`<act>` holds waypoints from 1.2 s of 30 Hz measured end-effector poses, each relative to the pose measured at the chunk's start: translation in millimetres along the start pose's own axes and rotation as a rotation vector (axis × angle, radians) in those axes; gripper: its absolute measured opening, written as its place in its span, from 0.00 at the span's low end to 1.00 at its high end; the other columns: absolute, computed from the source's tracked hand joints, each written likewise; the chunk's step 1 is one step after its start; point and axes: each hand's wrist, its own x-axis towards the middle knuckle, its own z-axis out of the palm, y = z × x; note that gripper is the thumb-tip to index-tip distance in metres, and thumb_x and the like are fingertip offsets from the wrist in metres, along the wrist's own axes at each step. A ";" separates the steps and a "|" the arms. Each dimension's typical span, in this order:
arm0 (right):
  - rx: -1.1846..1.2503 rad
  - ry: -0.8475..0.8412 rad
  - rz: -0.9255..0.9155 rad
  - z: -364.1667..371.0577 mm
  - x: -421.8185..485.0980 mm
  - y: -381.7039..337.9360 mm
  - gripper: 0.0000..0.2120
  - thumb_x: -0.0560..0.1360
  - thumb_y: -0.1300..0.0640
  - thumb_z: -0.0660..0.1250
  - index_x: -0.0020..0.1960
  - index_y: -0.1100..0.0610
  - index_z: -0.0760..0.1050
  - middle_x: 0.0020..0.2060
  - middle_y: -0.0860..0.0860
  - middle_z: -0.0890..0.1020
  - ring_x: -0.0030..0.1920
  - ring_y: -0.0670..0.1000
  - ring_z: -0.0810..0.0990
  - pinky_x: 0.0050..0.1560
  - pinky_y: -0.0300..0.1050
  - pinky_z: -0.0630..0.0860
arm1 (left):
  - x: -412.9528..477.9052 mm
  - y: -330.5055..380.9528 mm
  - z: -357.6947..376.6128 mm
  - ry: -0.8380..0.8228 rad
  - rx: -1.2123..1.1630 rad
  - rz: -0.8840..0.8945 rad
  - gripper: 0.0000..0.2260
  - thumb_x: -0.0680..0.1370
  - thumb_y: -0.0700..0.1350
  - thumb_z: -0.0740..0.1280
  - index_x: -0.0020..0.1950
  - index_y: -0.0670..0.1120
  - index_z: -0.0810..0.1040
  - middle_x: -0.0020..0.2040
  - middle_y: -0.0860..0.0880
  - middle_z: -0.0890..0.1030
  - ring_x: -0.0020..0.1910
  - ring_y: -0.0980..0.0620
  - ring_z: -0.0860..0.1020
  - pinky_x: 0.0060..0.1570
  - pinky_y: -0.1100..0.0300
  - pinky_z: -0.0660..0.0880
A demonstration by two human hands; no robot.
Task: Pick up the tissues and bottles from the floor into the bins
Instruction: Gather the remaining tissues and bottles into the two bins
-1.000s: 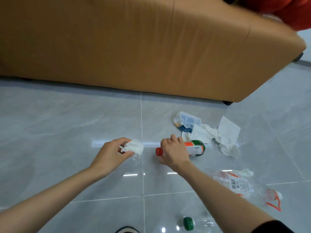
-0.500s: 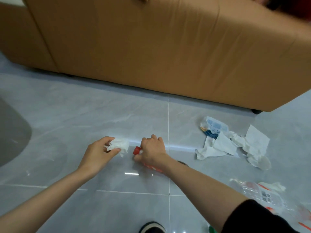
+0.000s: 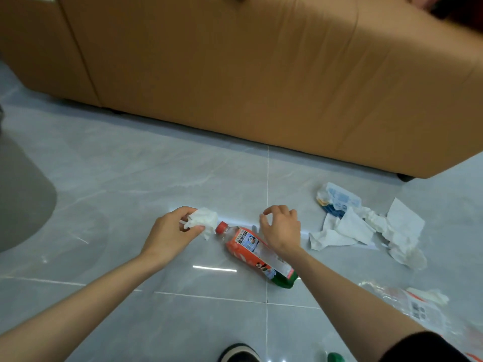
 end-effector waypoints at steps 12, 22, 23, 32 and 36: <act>0.083 -0.240 0.358 -13.8 -17.3 135.8 0.27 0.76 0.59 0.61 0.74 0.53 0.60 0.70 0.56 0.64 0.67 0.61 0.64 0.66 0.53 0.68 | 14.4 50.2 70.6 -0.154 -0.003 0.093 0.10 0.73 0.43 0.72 0.49 0.56 0.78 0.40 0.59 0.76 0.32 0.64 0.77 0.33 0.73 0.69; 0.172 -0.238 0.280 -9.4 -21.6 127.2 0.24 0.68 0.36 0.69 0.58 0.49 0.72 0.50 0.50 0.79 0.54 0.50 0.73 0.54 0.46 0.73 | 12.3 54.4 92.8 -0.191 0.030 0.079 0.10 0.74 0.45 0.71 0.53 0.55 0.77 0.44 0.60 0.77 0.39 0.62 0.79 0.36 0.67 0.75; 0.180 -0.234 0.282 -8.2 -22.1 127.8 0.23 0.69 0.37 0.69 0.57 0.50 0.73 0.53 0.51 0.77 0.55 0.50 0.72 0.55 0.46 0.73 | 12.2 53.2 92.6 -0.192 0.031 0.076 0.10 0.74 0.46 0.71 0.53 0.54 0.77 0.44 0.59 0.78 0.39 0.62 0.79 0.36 0.67 0.75; 0.045 -0.262 0.371 -6.2 -17.3 121.5 0.10 0.75 0.50 0.67 0.54 0.53 0.75 0.60 0.55 0.68 0.62 0.60 0.67 0.58 0.49 0.68 | 17.1 53.8 85.8 -0.162 -0.031 0.060 0.09 0.74 0.45 0.71 0.52 0.53 0.78 0.45 0.57 0.80 0.40 0.59 0.81 0.37 0.66 0.74; 0.083 -0.237 0.347 -2.6 -14.8 124.0 0.08 0.76 0.57 0.65 0.53 0.59 0.74 0.54 0.56 0.77 0.52 0.55 0.76 0.46 0.42 0.68 | 16.9 52.8 78.6 -0.137 -0.051 0.061 0.08 0.73 0.44 0.71 0.51 0.53 0.79 0.43 0.56 0.81 0.38 0.61 0.80 0.35 0.69 0.72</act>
